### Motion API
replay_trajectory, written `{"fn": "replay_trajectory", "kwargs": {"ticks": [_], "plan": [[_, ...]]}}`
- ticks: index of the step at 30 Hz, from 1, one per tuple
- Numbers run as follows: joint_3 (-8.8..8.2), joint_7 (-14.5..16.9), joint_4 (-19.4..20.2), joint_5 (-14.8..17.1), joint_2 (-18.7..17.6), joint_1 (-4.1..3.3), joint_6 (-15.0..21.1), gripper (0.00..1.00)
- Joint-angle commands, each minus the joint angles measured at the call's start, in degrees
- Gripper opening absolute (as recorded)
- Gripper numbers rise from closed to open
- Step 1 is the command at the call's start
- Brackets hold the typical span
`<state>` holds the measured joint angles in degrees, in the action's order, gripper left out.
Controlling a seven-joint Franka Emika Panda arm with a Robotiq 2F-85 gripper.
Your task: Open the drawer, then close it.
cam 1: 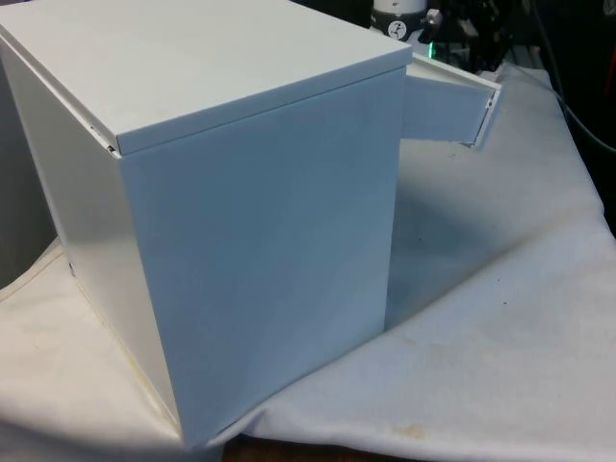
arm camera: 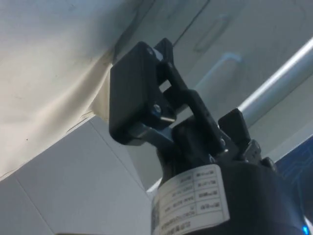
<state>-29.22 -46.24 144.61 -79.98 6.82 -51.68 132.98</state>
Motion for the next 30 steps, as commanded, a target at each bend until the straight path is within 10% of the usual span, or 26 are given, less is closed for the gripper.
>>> {"fn": "replay_trajectory", "kwargs": {"ticks": [1, 12, 30], "plan": [[0.4, -0.74, 0.11, 0.0, -0.52, 0.0, 0.0, 1.0], [2.64, -6.07, 0.46, -0.34, -4.3, 0.0, 0.8, 0.98], [2.52, -6.02, 0.63, -0.46, -4.07, 0.11, 0.63, 0.03]]}}
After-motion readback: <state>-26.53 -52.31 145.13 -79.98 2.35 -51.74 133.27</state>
